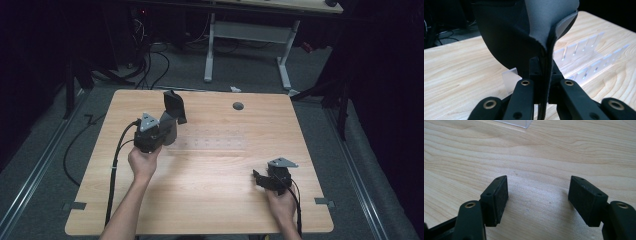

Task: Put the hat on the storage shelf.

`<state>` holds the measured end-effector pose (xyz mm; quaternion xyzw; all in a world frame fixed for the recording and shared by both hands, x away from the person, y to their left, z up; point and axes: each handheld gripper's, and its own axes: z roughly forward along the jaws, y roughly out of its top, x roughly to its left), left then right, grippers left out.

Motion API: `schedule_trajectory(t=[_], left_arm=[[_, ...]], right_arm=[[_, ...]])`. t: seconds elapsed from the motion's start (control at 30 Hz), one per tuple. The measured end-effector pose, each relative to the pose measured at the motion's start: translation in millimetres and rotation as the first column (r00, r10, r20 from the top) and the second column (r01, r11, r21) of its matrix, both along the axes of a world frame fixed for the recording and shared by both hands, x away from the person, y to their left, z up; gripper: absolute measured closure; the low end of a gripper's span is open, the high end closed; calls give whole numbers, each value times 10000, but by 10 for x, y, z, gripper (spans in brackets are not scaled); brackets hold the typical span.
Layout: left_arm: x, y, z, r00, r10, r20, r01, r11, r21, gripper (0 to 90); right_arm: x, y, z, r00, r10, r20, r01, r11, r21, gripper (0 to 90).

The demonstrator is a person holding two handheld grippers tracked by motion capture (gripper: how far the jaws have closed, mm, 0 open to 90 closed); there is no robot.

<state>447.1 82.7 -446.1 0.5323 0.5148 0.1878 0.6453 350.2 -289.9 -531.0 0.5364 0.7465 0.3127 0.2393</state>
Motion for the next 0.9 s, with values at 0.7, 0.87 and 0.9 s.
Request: schedule_trajectory(t=[0.7,0.87,0.9], left_arm=[[-56,127,-157,9962,97,-868,-113,9998,-184,767],[-47,173,-133,9953,252,-930,-283,9991,-318,601],[-44,178,-135,9951,262,-958,-294,9990,-323,559]], right_arm=[[3,6,0,10000,31,-9,-31,10000,28,326],[8,9,0,10000,50,-19,-50,10000,37,326],[7,9,0,10000,48,-19,-48,10000,36,326]])
